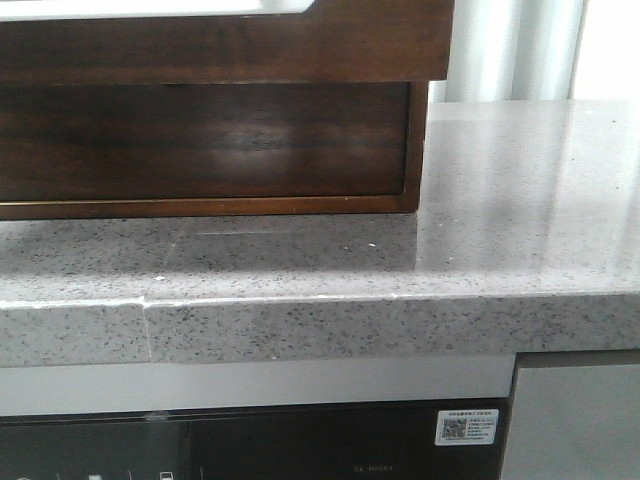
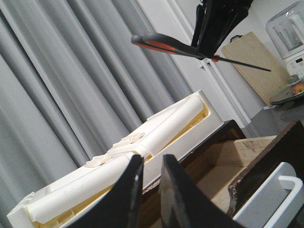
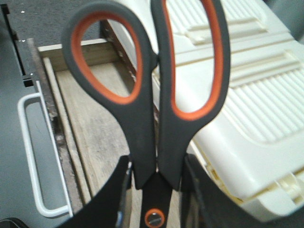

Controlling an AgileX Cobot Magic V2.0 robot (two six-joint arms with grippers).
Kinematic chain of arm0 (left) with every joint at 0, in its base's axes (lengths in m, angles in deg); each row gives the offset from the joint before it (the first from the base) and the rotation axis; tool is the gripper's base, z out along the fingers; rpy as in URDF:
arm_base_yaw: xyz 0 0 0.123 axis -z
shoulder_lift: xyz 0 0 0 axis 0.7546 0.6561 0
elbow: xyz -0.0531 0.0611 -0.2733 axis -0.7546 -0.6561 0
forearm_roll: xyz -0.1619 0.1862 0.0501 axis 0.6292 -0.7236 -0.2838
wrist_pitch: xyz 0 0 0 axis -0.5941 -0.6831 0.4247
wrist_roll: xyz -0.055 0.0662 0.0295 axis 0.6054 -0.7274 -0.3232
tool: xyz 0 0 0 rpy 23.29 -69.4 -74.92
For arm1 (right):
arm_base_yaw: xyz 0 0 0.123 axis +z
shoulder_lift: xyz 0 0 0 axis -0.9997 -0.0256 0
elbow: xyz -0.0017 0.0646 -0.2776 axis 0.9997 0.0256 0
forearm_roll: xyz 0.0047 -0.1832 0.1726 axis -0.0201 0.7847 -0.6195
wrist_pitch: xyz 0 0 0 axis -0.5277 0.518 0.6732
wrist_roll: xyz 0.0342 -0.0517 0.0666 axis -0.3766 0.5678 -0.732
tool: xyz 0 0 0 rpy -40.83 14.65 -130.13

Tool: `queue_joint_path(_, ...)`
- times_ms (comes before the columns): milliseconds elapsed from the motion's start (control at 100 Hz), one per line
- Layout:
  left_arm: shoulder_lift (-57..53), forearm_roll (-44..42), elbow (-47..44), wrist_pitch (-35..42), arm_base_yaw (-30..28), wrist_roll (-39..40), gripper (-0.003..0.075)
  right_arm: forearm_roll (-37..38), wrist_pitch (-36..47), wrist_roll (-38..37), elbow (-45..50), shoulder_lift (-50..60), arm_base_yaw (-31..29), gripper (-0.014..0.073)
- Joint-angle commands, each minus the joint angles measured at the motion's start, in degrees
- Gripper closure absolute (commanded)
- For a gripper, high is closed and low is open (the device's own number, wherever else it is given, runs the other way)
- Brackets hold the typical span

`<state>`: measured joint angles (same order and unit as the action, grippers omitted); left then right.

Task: Put scissors in drawer with both arms
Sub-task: 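Carry the scissors over the open drawer and open the right gripper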

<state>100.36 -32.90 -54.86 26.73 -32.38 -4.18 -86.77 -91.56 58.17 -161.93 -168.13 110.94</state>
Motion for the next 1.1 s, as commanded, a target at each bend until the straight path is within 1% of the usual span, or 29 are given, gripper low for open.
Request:
queue_joint_path(0,0.5,2.43,1.59,1.71,0.13,0.86,0.0674,1.65,5.48,0.98,-1.83,0.14,3.68,0.0718)
queue_joint_path(110,0.5,2.43,1.59,1.71,0.13,0.86,0.0674,3.8,5.95,0.98,-1.83,-2.69,6.79,0.0718)
queue_joint_path(200,0.5,2.43,1.59,1.71,0.13,0.86,0.0674,4.34,6.17,1.38,-1.83,-5.54,7.98,0.0718)
queue_joint_path(490,0.5,2.43,1.59,1.71,0.13,0.86,0.0674,4.67,6.93,4.96,-1.83,-11.53,8.92,0.0718)
queue_joint_path(740,0.5,2.43,1.59,1.71,0.13,0.86,0.0674,4.67,5.31,5.69,-1.83,-13.55,9.02,0.0714)
queue_joint_path(790,0.5,2.43,1.59,1.71,0.13,0.86,0.0674,4.56,4.56,6.4,-1.83,-13.68,9.13,0.0685)
queue_joint_path(830,0.5,2.43,1.59,1.71,0.13,0.86,0.0674,4.56,4.37,6.85,-1.83,-13.68,9.41,0.0631)
queue_joint_path(880,0.5,2.43,1.59,1.71,0.13,0.86,0.0674,4.43,4.25,7.25,-1.83,-13.68,9.46,0.0538)
queue_joint_path(910,0.5,2.43,1.59,1.71,0.13,0.86,0.0674,4.45,4.25,7.25,-1.83,-13.68,9.59,0.0454)
queue_joint_path(930,0.5,2.43,1.59,1.71,0.13,0.86,0.0674,4.45,4.42,7.25,-1.83,-13.68,9.59,0.0419)
queue_joint_path(960,0.5,2.43,1.59,1.71,0.13,0.86,0.0674,4.45,4.68,7.25,-1.83,-13.68,9.59,0.034)
queue_joint_path(1021,0.5,2.43,1.59,1.71,0.13,0.86,0.0674,4.45,5.21,7.25,-1.83,-13.68,9.59,0.0243)
queue_joint_path(1051,0.5,2.43,1.59,1.71,0.13,0.86,0.0674,4.45,5.44,7.25,-1.83,-13.68,9.59,0.0225)
queue_joint_path(1091,0.5,2.43,1.59,1.71,0.13,0.86,0.0674,4.45,5.67,7.25,-1.83,-13.68,9.59,0.0224)
